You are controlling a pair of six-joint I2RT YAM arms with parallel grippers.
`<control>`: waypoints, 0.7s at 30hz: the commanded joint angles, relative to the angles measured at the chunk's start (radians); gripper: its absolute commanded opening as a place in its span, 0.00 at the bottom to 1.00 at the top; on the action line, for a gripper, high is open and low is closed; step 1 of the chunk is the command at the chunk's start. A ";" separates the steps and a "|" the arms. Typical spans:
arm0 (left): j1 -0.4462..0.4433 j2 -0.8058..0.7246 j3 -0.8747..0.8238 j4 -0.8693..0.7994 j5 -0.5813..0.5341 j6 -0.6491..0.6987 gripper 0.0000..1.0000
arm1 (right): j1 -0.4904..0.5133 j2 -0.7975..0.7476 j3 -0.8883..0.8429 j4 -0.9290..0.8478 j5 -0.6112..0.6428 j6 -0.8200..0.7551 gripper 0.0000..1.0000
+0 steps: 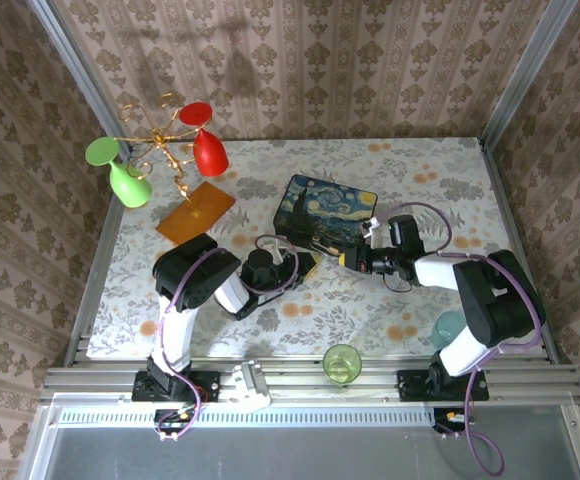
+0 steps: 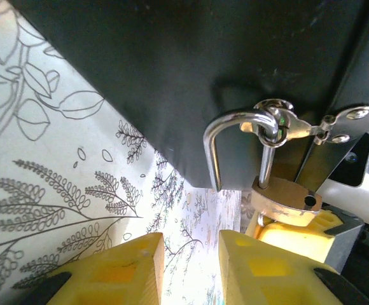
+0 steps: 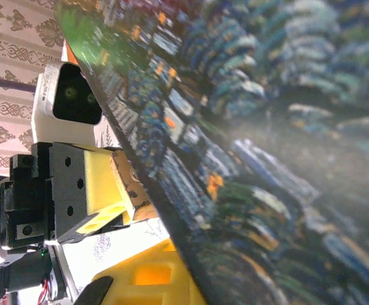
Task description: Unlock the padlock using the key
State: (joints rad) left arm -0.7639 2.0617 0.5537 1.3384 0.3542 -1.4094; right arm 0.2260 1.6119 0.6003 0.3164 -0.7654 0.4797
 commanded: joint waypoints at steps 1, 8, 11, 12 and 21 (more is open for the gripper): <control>0.016 0.011 -0.016 -0.030 -0.037 0.058 0.30 | -0.003 0.015 0.017 0.011 -0.039 0.015 0.05; 0.033 -0.082 -0.054 -0.057 -0.076 0.100 0.29 | 0.017 -0.047 0.060 -0.287 0.079 -0.020 0.34; 0.040 -0.111 -0.082 -0.066 -0.093 0.103 0.29 | 0.051 -0.139 0.049 -0.388 0.266 -0.075 0.47; 0.040 -0.118 -0.080 -0.084 -0.092 0.109 0.29 | 0.052 -0.162 0.042 -0.395 0.296 -0.078 0.48; 0.031 -0.343 -0.028 -0.516 -0.158 0.329 0.30 | 0.279 -0.258 0.115 -0.391 0.676 -0.200 0.51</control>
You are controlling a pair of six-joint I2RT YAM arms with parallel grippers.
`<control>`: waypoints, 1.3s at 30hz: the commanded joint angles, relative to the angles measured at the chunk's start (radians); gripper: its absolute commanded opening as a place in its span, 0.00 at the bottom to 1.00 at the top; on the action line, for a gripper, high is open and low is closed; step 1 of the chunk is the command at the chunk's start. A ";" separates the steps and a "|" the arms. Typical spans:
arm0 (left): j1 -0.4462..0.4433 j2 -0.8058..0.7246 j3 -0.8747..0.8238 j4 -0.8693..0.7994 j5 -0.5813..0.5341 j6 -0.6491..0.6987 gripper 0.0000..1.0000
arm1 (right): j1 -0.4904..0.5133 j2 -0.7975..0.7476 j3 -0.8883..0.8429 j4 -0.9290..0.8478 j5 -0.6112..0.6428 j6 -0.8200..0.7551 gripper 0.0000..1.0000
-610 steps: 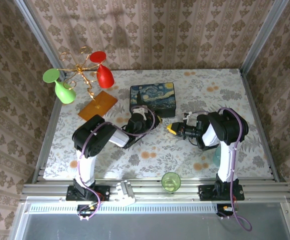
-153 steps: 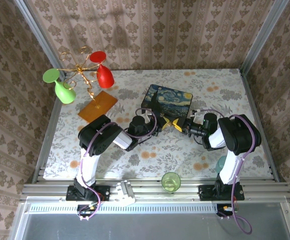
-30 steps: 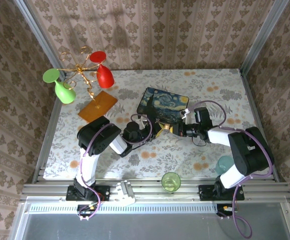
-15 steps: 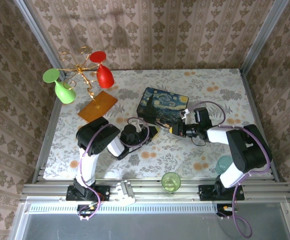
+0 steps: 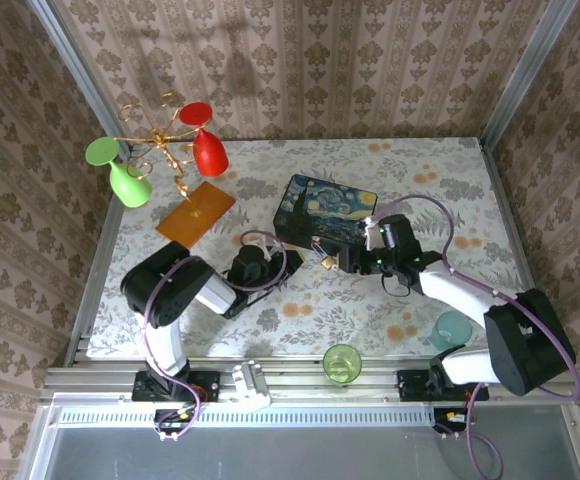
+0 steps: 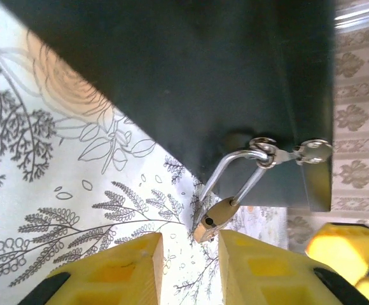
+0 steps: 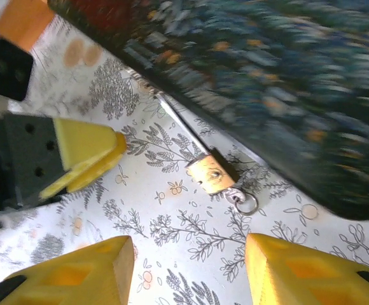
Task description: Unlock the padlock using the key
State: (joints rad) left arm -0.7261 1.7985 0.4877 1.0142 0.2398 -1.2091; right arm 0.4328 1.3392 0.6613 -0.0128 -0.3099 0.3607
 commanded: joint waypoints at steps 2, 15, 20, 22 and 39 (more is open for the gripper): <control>-0.007 -0.141 0.050 -0.276 -0.061 0.177 0.32 | 0.131 0.046 0.077 -0.052 0.328 -0.096 0.52; 0.025 -0.211 0.071 -0.375 -0.038 0.264 0.34 | 0.173 0.286 0.171 0.078 0.350 -0.106 0.50; 0.040 -0.230 0.106 -0.422 -0.019 0.301 0.34 | 0.121 0.317 0.151 0.176 0.247 -0.092 0.45; 0.046 -0.226 0.112 -0.421 -0.010 0.304 0.34 | 0.113 0.341 0.164 0.179 0.229 -0.085 0.41; 0.072 -0.239 0.191 -0.525 0.007 0.393 0.33 | 0.008 0.342 0.046 0.389 0.045 0.115 0.04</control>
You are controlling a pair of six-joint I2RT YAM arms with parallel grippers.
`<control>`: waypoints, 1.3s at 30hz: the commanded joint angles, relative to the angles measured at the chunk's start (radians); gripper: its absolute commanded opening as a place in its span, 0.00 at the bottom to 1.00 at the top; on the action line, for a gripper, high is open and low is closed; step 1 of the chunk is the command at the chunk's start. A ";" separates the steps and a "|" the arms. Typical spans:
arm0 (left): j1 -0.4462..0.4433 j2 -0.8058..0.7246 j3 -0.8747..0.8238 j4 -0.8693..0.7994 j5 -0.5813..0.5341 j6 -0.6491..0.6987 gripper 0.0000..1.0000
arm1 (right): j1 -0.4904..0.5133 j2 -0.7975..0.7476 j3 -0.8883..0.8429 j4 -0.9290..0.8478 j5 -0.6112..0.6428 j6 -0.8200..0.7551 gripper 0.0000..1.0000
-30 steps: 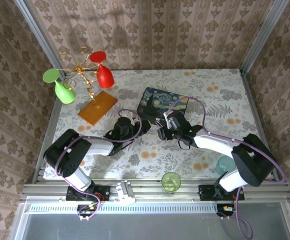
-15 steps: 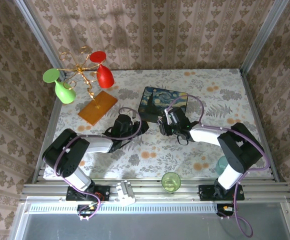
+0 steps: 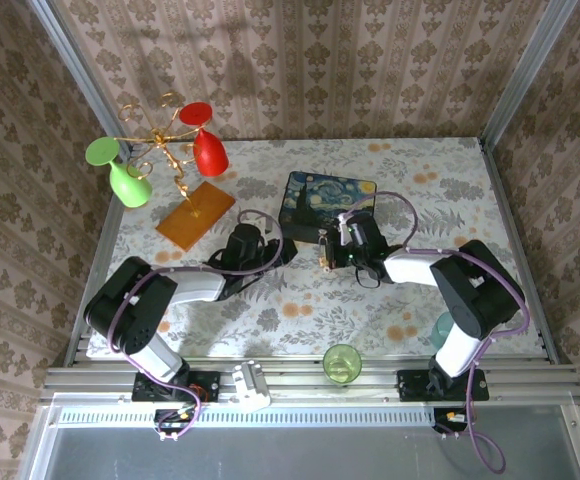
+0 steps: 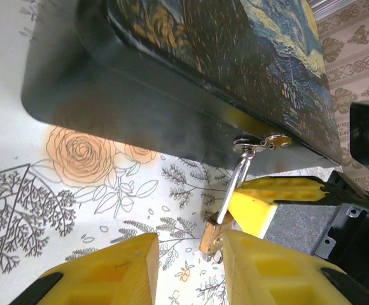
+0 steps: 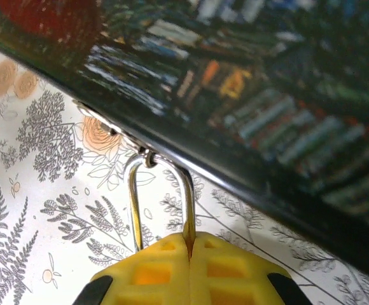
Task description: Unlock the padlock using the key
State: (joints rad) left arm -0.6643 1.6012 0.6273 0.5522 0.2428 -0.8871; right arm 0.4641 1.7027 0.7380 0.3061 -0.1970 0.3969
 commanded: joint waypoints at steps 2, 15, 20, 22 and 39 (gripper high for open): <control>0.006 -0.055 0.101 -0.145 -0.014 0.130 0.33 | -0.027 -0.035 -0.053 0.096 -0.064 0.119 0.03; -0.037 0.175 0.605 -0.611 -0.072 0.615 0.40 | -0.035 0.029 -0.161 0.362 0.031 0.550 0.00; -0.054 0.324 0.766 -0.738 -0.086 0.704 0.43 | -0.023 0.090 -0.215 0.525 0.120 0.698 0.00; -0.061 0.342 0.776 -0.755 -0.132 0.719 0.43 | -0.008 0.098 -0.213 0.549 0.139 0.712 0.00; -0.075 0.405 0.761 -0.831 -0.112 0.674 0.35 | 0.108 0.085 -0.299 0.741 0.557 0.879 0.00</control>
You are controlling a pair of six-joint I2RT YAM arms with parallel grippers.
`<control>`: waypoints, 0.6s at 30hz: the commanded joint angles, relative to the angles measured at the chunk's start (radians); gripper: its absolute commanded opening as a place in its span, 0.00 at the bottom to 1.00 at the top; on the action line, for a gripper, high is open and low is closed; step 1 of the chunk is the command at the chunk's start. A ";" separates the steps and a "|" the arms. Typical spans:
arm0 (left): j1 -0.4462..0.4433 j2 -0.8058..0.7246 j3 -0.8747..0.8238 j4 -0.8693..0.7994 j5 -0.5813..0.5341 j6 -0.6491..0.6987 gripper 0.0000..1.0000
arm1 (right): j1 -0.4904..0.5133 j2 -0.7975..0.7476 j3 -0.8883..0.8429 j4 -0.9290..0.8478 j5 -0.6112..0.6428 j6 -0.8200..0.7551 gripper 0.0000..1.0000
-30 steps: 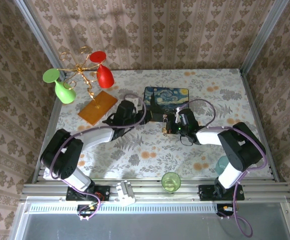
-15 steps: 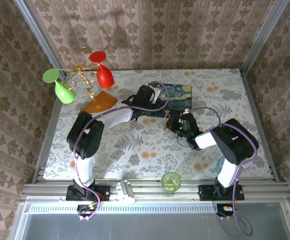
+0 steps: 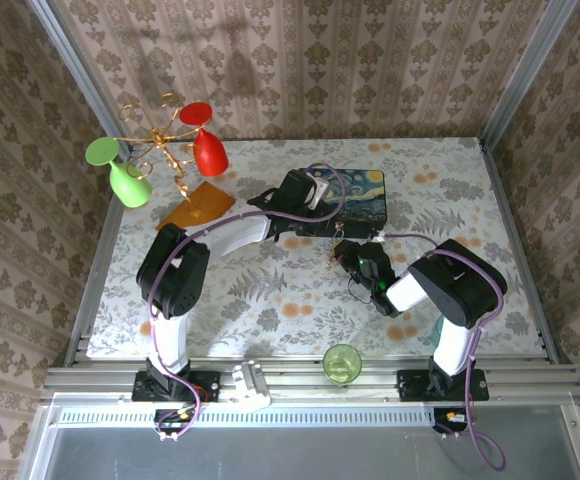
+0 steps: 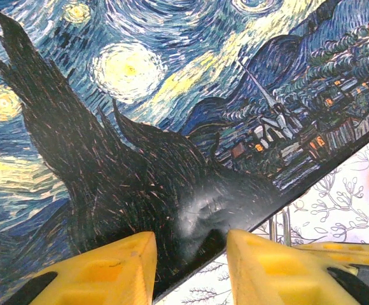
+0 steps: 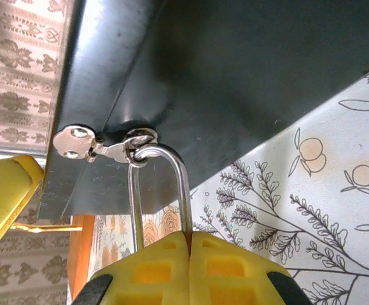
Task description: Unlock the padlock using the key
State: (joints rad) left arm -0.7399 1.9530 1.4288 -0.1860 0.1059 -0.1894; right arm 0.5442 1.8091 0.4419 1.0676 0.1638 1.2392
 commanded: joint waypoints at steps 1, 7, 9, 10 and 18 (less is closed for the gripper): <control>-0.002 0.055 -0.047 -0.091 0.025 -0.029 0.35 | 0.032 -0.023 0.007 -0.028 0.207 0.036 0.00; -0.003 0.046 -0.093 -0.041 0.089 -0.084 0.32 | 0.068 0.061 0.063 -0.039 0.262 0.154 0.00; -0.006 0.044 -0.101 -0.040 0.092 -0.091 0.32 | 0.094 0.090 0.055 0.009 0.325 0.201 0.00; -0.007 0.041 -0.109 -0.036 0.096 -0.096 0.32 | 0.102 0.097 0.058 0.024 0.348 0.206 0.00; 0.011 0.031 -0.170 0.004 0.120 -0.127 0.29 | 0.149 0.176 0.129 0.010 0.479 0.360 0.00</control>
State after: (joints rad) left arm -0.7273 1.9396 1.3342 -0.0177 0.1719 -0.2779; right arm 0.6849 1.9289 0.5465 1.0748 0.5171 1.4929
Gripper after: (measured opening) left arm 0.296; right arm 0.066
